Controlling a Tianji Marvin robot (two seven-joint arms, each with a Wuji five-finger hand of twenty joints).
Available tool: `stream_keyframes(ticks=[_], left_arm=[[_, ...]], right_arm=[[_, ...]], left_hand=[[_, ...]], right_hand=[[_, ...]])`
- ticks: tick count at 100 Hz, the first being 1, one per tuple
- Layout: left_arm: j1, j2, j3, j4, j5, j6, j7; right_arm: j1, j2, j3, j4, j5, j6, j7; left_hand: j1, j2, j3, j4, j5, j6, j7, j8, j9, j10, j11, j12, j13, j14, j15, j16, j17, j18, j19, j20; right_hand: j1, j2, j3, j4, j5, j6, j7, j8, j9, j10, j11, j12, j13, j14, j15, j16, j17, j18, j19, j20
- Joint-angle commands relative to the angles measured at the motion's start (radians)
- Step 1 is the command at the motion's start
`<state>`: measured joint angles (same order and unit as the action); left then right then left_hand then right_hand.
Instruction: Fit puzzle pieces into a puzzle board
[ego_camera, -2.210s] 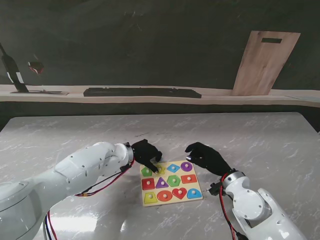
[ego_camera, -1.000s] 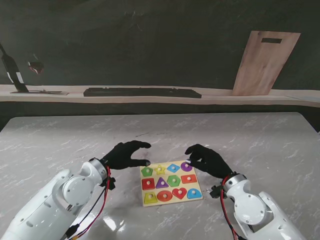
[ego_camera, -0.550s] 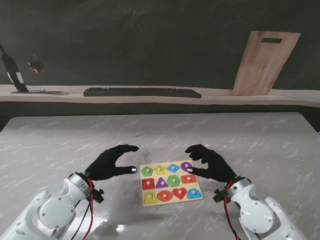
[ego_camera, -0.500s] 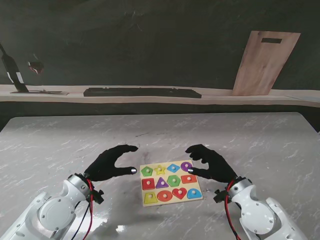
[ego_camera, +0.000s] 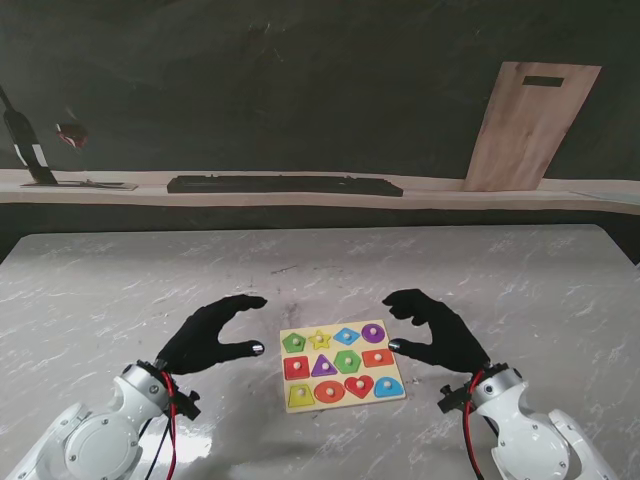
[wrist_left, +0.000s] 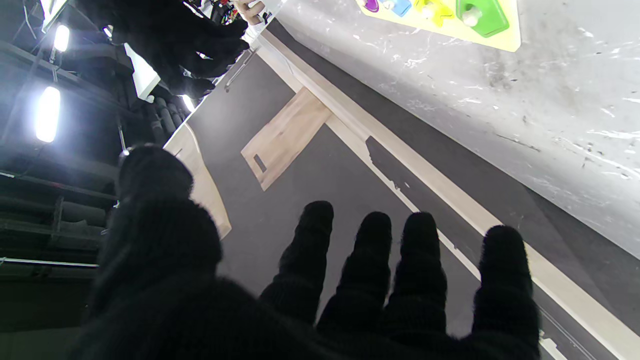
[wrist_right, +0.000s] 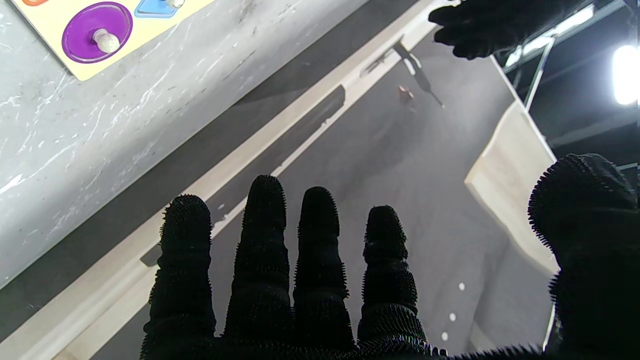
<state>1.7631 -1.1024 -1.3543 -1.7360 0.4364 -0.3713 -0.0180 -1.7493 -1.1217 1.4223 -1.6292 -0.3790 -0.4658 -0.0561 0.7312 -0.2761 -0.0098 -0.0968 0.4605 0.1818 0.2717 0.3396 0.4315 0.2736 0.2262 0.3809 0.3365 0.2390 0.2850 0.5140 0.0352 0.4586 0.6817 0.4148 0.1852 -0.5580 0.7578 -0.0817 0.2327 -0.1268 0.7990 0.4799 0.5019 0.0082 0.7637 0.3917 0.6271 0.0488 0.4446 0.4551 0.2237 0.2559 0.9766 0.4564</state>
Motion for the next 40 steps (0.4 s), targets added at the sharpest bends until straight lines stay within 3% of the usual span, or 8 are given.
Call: stream_keyframes(ticks=[1,26,40], left_arm=[[0.012,-0.001,-0.003,-0.014,0.003,-0.002,0.005],[0.023,-0.005,-0.008,-0.023,0.015,0.007,0.025],[0.024,-0.006,-0.004,-0.03,0.023,0.025,0.034]], right_arm=[[-0.008,-0.003,-0.001,-0.008,-0.001,-0.005,-0.002],[-0.003,-0.004,0.001,-0.004,0.0,-0.012,-0.008],[0.007,-0.003,-0.004,0.002,0.013,-0.005,0.003]], left_hand=[[0.006,-0.004,-0.011,0.038,0.017,-0.035,-0.012,0.0,0.011,-0.028,-0.023,-0.012,0.022,-0.014,-0.027,-0.008,0.003,-0.119,-0.018,0.013],[0.015,-0.001,-0.01,0.037,0.024,-0.029,-0.013,0.004,0.017,-0.022,-0.024,-0.008,0.025,-0.011,-0.023,-0.001,0.019,-0.159,-0.035,0.014],[0.018,-0.003,-0.01,0.037,0.027,-0.029,-0.012,0.005,0.018,-0.023,-0.022,-0.007,0.026,-0.009,-0.019,0.002,0.023,-0.157,-0.038,0.012]], right_hand=[[-0.045,-0.006,0.005,0.024,-0.025,0.005,0.005,0.004,-0.03,-0.031,0.011,-0.003,-0.008,-0.018,-0.003,-0.006,-0.011,0.003,-0.013,-0.011],[-0.047,-0.001,0.005,0.022,-0.014,-0.01,0.002,0.006,-0.024,-0.03,0.009,-0.004,-0.007,-0.019,-0.001,-0.001,-0.012,0.001,-0.017,-0.009],[-0.047,0.0,0.005,0.021,-0.012,-0.011,-0.001,0.007,-0.023,-0.029,0.008,-0.004,-0.008,-0.018,0.0,0.001,-0.013,0.001,-0.019,-0.008]])
